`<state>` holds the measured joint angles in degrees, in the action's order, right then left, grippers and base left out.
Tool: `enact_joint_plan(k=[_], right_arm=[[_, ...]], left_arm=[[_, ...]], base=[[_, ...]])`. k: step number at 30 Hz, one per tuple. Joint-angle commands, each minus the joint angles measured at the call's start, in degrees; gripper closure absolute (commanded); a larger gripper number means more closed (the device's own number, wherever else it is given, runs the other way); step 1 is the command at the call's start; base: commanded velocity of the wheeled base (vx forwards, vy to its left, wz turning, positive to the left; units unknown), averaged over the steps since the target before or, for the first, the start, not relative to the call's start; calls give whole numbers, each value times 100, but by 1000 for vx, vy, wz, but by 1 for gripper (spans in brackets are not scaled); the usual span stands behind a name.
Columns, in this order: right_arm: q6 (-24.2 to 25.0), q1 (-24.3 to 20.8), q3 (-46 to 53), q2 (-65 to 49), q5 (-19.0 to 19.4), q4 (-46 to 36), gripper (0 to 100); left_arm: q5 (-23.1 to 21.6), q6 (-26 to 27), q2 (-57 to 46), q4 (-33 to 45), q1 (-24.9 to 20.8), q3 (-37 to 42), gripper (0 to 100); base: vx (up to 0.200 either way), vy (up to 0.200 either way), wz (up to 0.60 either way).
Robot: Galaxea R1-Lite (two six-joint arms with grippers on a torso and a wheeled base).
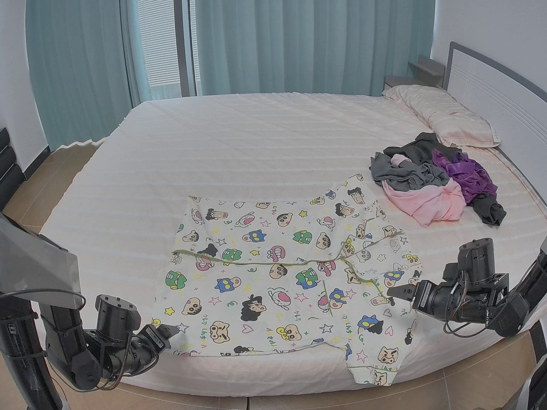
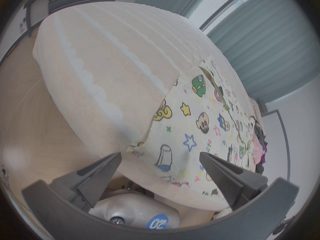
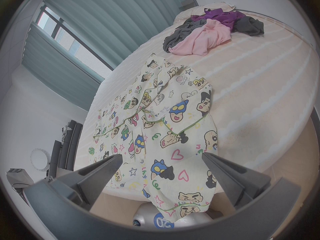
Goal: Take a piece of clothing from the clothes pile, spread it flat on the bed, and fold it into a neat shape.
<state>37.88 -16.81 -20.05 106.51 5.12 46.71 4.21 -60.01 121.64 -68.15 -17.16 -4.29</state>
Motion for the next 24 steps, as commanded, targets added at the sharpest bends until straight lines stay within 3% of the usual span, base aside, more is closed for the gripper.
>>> enact_joint_plan(k=[1, 2, 3, 17, 24], right_arm=[[0, -24, 28, 37, -2, 13, 0], [0, -24, 37, 28, -2, 13, 0], [0, -24, 37, 28, -2, 13, 0], [-8, -15, 37, 37, -11, 13, 0], [-483, 257, 10, 450, -20, 13, 0]], left_arm=[[186, -142, 62, -6, -6, -133, 0], [247, -151, 53, -6, -6, -133, 0], [309, -151, 53, 3, -6, -133, 100], [520, -160, 53, -6, -50, 148, 100], [555, -125, -202, -85, -33, -19, 100]], base=[[0, 0, 0], [0, 0, 0], [0, 0, 0], [0, 0, 0], [0, 0, 0]])
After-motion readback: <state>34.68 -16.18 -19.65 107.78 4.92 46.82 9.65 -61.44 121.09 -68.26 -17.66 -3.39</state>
